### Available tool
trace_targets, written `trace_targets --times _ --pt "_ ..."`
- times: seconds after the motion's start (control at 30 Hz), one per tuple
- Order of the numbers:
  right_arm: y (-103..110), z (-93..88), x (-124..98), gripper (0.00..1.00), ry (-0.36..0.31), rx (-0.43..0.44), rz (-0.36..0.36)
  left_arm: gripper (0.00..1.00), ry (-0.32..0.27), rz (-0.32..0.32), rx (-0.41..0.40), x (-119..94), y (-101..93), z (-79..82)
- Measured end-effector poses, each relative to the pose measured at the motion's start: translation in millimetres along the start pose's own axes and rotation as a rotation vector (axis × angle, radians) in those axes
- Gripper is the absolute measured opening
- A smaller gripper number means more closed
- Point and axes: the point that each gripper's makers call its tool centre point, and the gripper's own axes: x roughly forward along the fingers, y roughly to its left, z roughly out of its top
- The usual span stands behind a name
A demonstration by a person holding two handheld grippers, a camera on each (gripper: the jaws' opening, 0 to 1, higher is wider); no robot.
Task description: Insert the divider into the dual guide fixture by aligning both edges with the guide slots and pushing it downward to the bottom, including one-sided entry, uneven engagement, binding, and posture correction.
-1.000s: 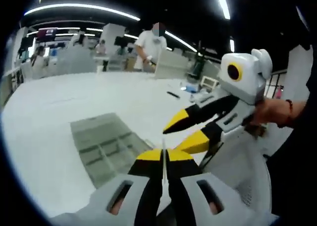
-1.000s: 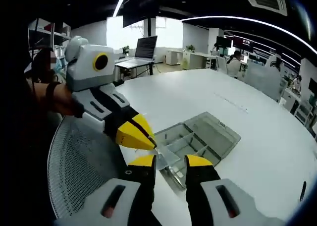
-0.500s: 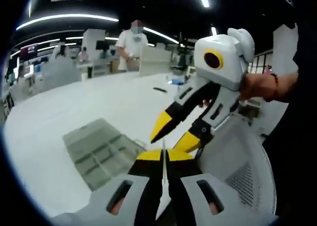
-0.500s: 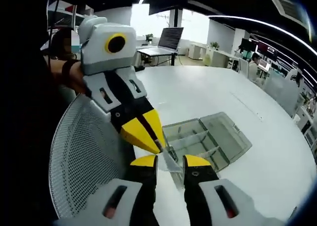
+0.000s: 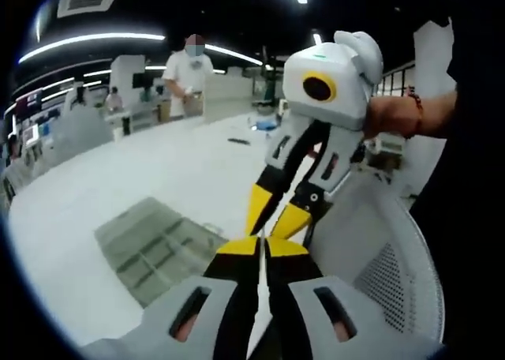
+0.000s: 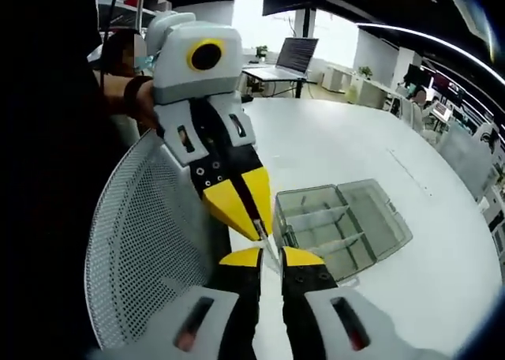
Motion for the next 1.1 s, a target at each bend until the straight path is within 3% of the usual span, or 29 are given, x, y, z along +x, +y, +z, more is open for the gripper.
trace_targets --times 0.4,0.8,1.1 --pt "8 -1.3 -4 0.0 0.041 -0.069 0.056 0.06 -0.025 -0.008 -0.017 -3 3.1 0.4" --pt "2 3.5 -9 0.0 0.083 -0.056 0.087 0.06 -0.061 0.014 -0.059 -5 9.5 1.1" --pt "2 11.9 -14 0.0 0.052 -0.025 0.122 0.05 -0.075 -0.001 -0.081 -8 9.9 -1.0"
